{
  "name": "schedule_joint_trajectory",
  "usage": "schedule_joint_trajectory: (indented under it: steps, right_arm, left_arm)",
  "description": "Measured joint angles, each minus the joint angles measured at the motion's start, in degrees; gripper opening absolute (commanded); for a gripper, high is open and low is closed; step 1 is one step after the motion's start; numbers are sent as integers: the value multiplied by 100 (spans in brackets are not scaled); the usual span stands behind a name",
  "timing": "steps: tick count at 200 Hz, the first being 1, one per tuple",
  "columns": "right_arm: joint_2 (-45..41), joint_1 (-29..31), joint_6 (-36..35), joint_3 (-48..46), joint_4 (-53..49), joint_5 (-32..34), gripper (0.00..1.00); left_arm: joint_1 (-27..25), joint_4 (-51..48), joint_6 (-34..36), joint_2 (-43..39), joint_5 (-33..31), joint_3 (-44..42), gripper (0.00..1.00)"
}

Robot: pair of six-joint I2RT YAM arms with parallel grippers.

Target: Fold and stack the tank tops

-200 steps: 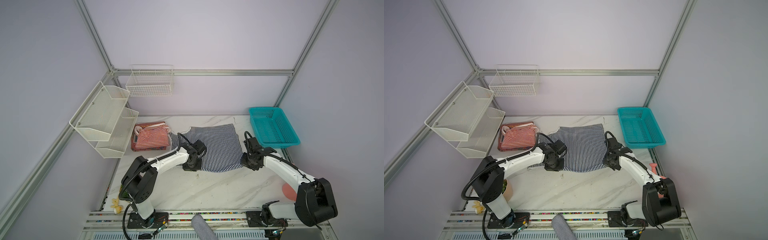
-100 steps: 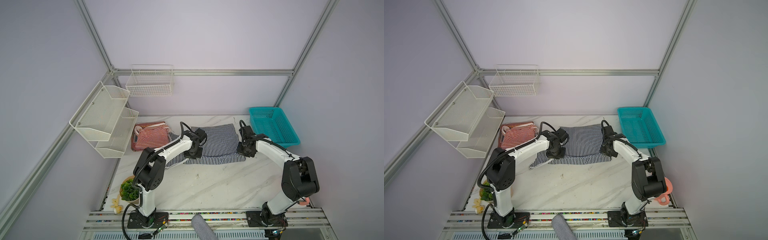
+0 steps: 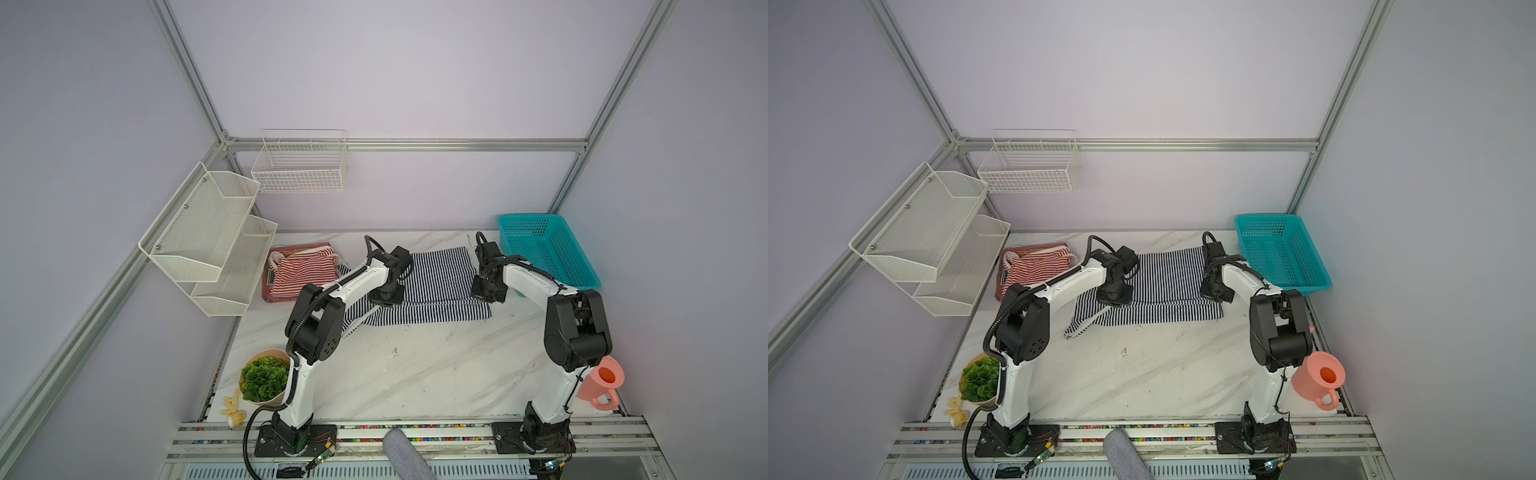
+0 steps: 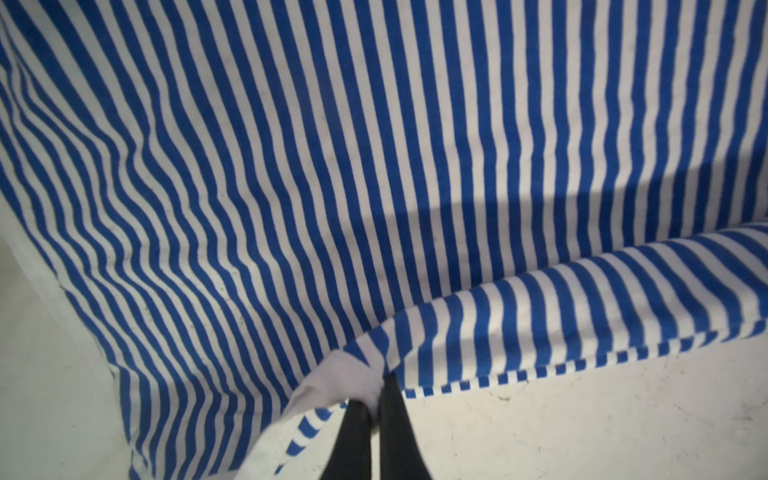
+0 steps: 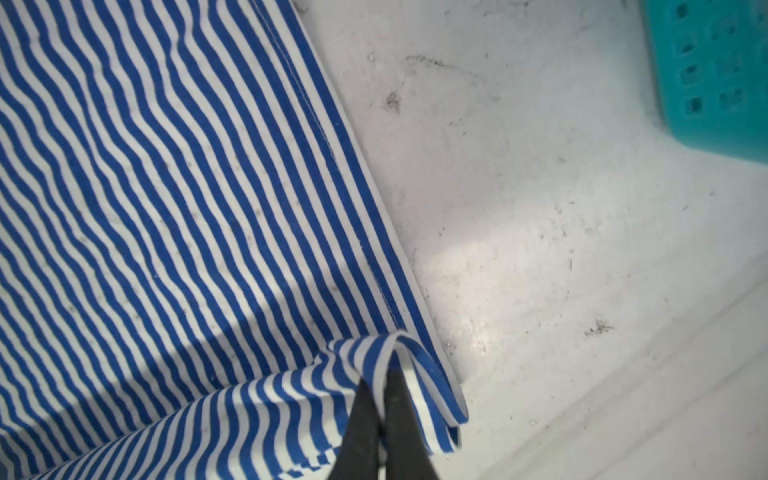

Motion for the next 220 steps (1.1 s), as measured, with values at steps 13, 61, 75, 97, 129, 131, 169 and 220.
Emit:
schedule_joint_trajectory:
  steps: [13,61,75,97,129,131,169,220]
  right_arm:
    - [127,-20,-35,109,-7,-11,8]
    - [564,-85,-72,444,-59,-72,31]
    - [608,-107,-68,511,-74,-72,35]
    - [612,-127,-57,632,-96,-74,46]
    - [562,-129,-61,708,-79,-96,52]
    - [555,-129,-59,708,-81,-98,53]
    - [68,-120,-138,511,116,-323,58]
    - [-485,179,-203,66,605,-732,58]
  left_arm:
    - [35,-20,42,107,2,94,9]
    - [162,-111,98,424,2,649,25]
    - [201,-138,109,490,0,848,28]
    - [249,-225,136,603,-26,1222,32]
    - [289,-337,140,581,-247,1506,41]
    - [293,-348,142,573,-264,1506,41]
    - [389,-389,125,-413,-748,817,56]
    - [461,-649,-190,-2662,-1255,-1639,49]
